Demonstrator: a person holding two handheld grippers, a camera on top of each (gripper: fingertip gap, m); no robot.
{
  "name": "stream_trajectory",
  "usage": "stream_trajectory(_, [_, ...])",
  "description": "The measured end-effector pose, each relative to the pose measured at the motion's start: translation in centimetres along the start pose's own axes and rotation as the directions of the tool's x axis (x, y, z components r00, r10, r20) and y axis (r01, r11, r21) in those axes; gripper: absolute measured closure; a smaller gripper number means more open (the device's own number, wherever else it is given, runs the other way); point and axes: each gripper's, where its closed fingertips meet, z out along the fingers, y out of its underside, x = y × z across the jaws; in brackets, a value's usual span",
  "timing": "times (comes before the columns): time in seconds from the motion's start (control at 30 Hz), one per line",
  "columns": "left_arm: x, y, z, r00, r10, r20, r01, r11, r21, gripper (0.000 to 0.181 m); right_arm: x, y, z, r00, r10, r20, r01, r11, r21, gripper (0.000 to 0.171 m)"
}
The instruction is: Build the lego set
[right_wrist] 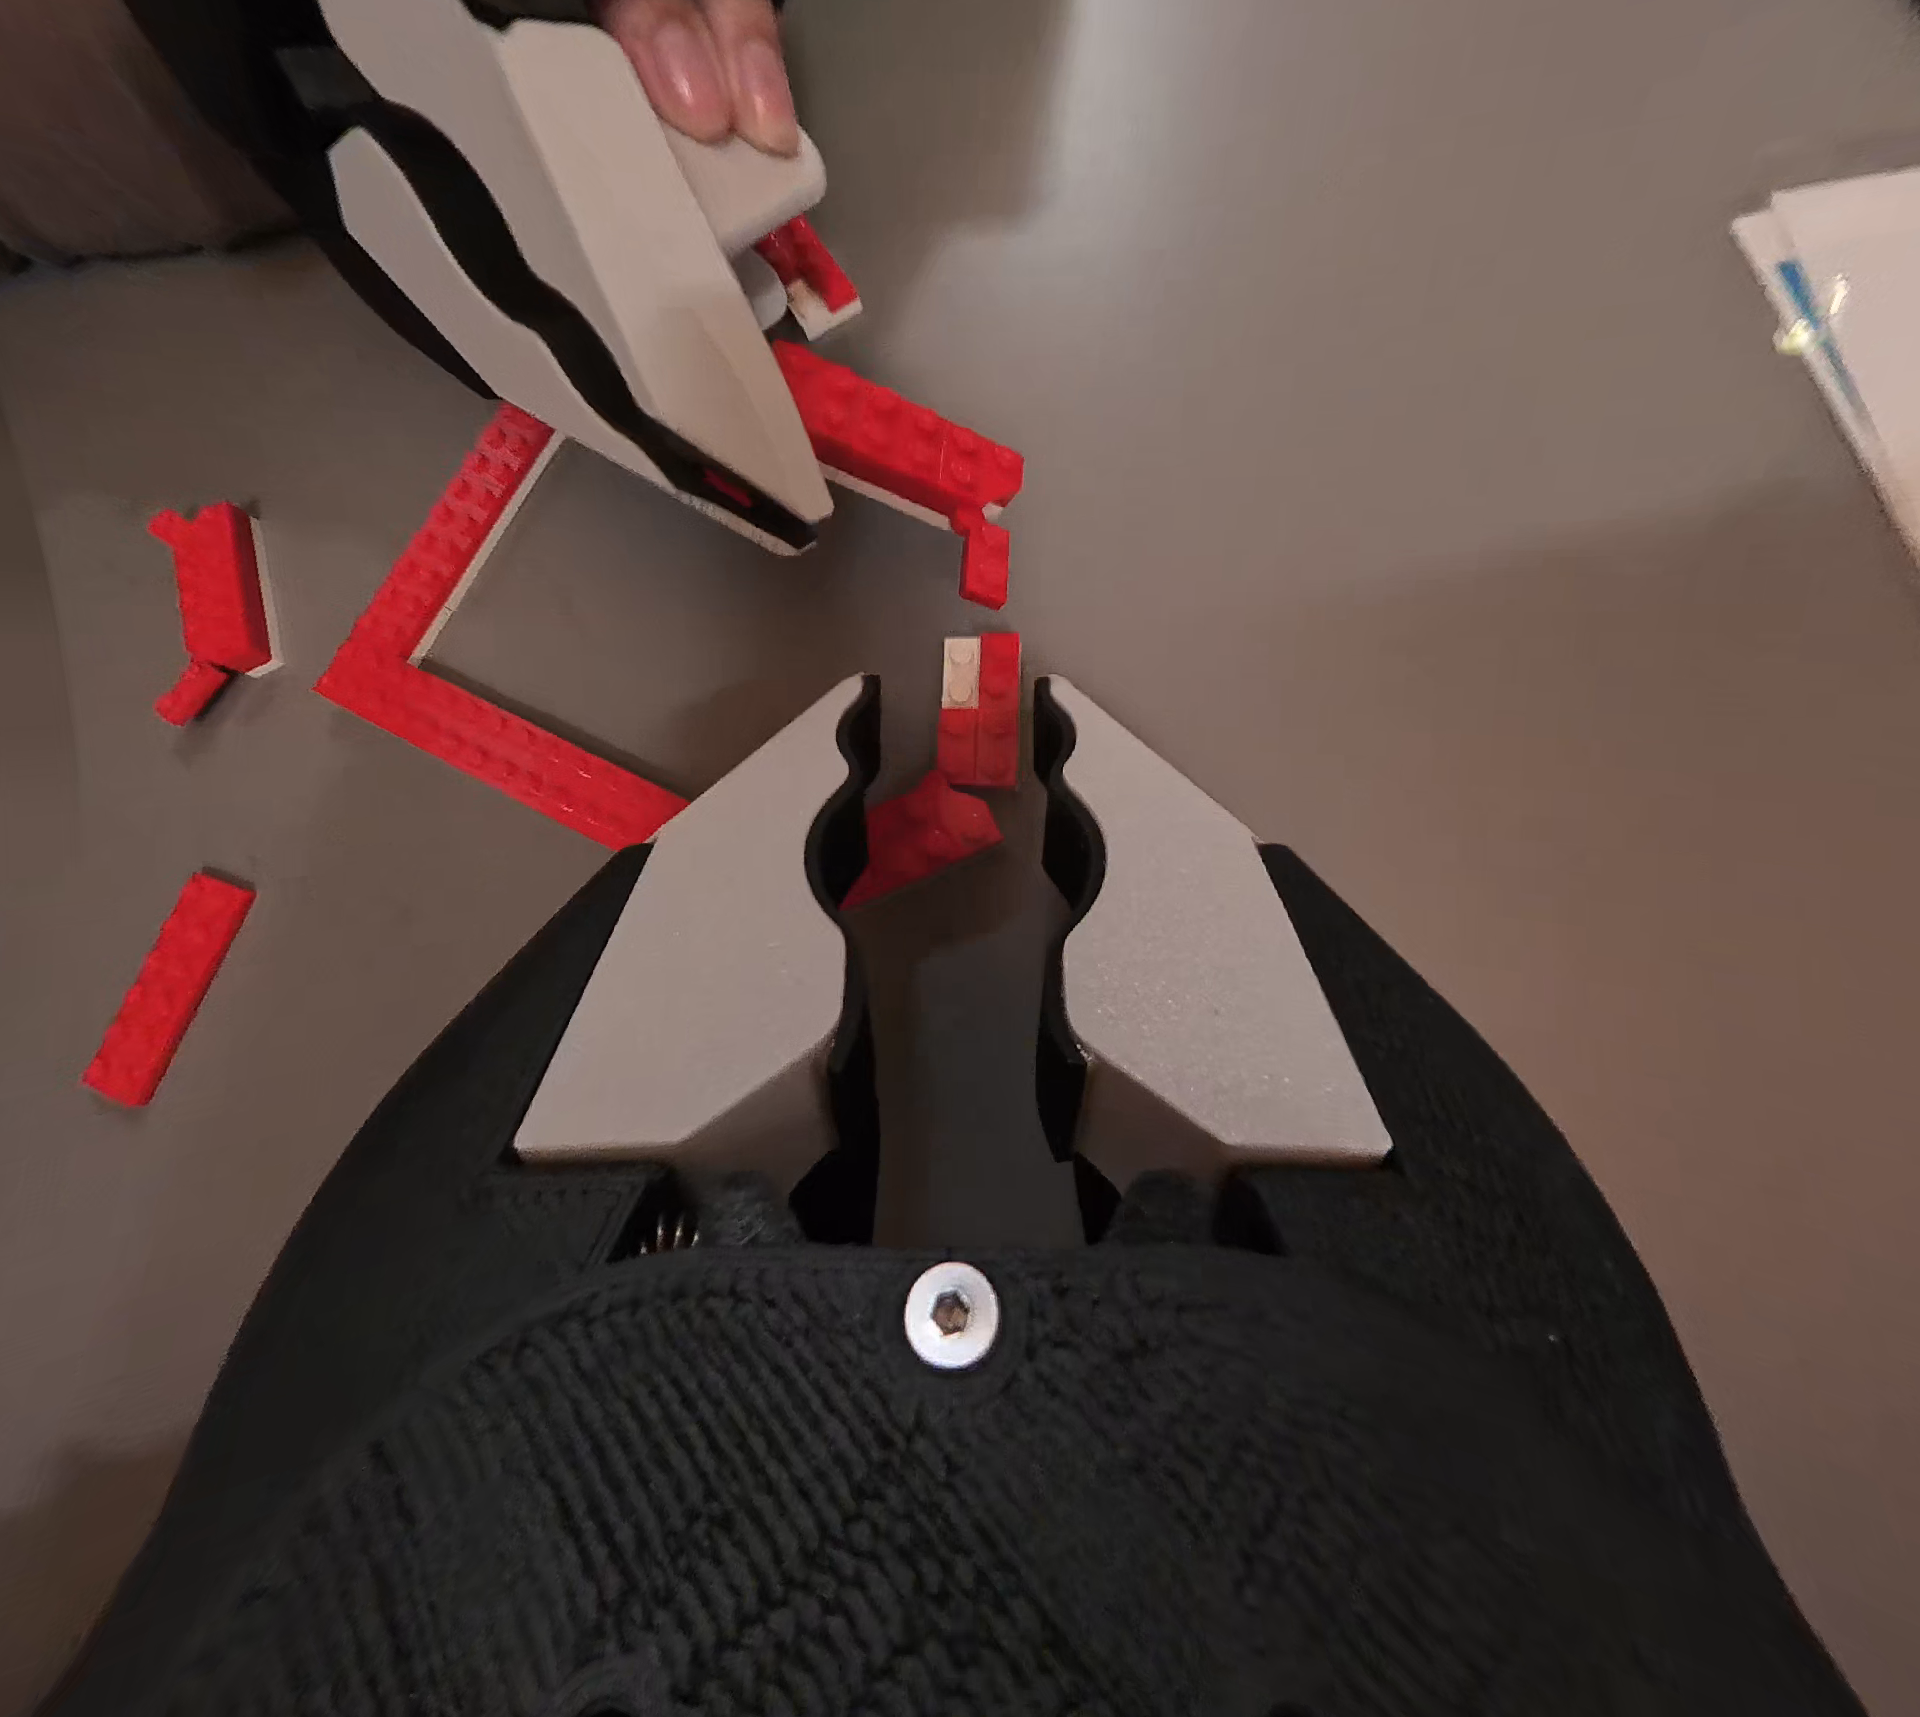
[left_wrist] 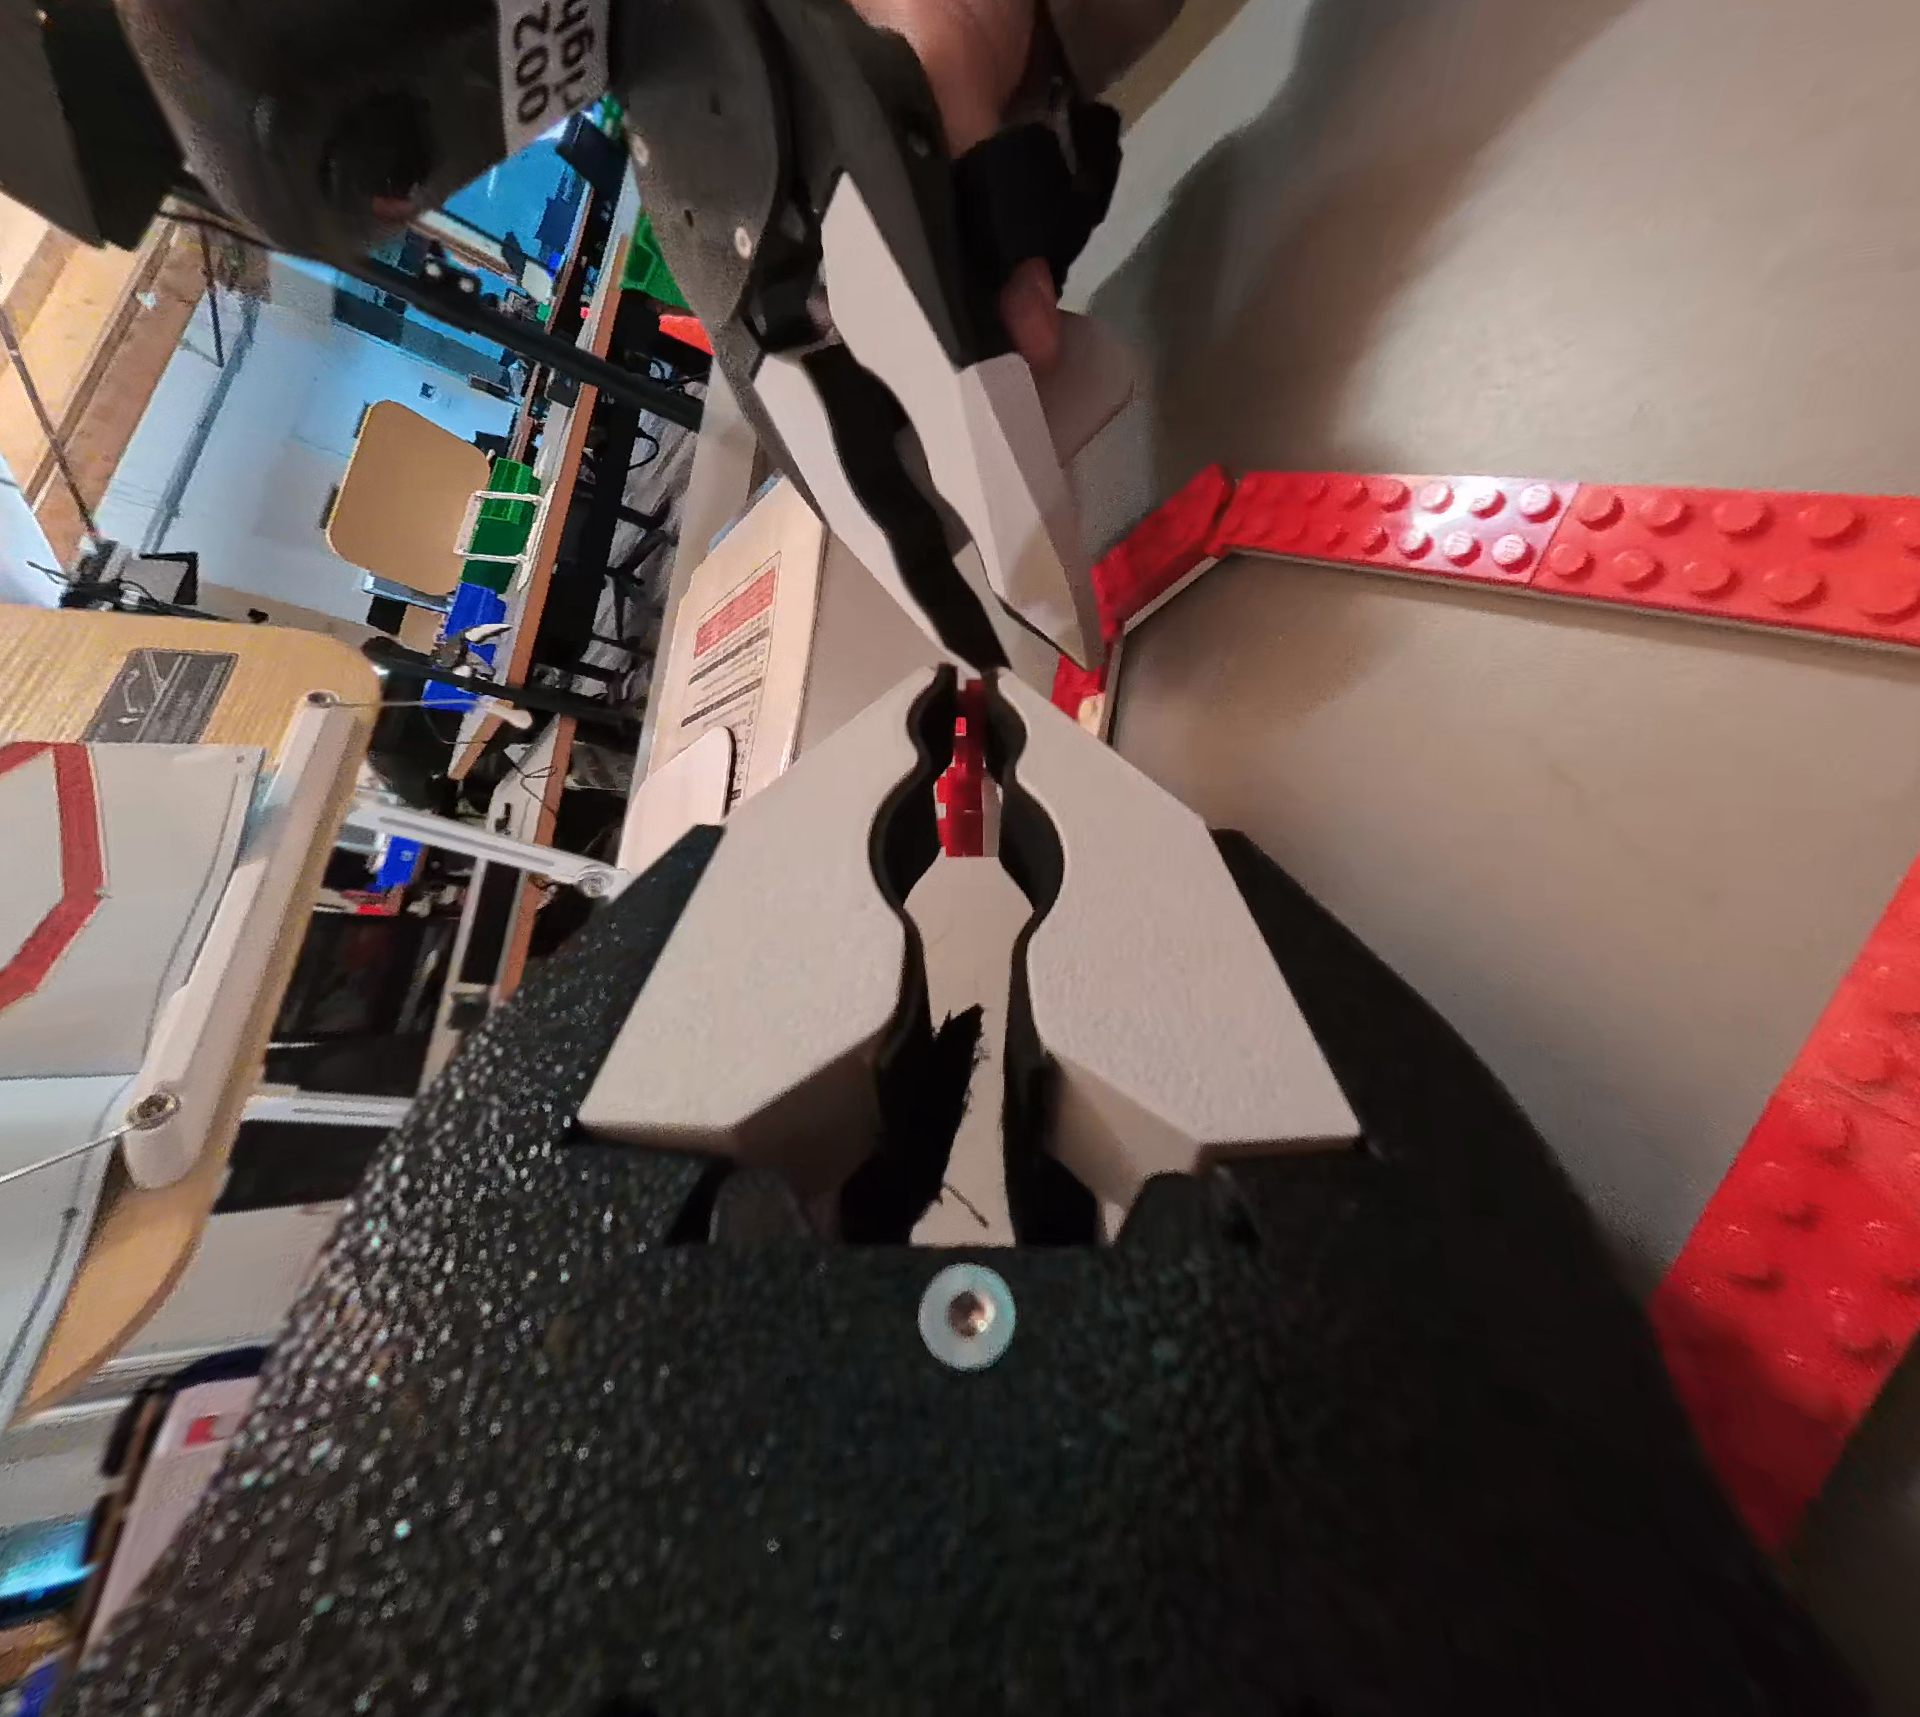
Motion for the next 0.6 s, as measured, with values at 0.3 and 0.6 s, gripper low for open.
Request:
stream_trajectory(0.3, [-1.0,-1.1,-0.6,0.972,-0.228,-0.056,0.232,0.968,0.098,0.179,-0.2,-2.3,-0.6,0.929,-0.333,-0.160,0.345,0.938,0.047,0.163])
stream_trajectory(0.6, [-0.8,0.8,0.1,0.933,-0.353,-0.069,0.354,0.935,0.011,0.149,-0.3,-1.9,-0.7,0.924,-0.355,-0.145,0.364,0.930,0.045,0.169])
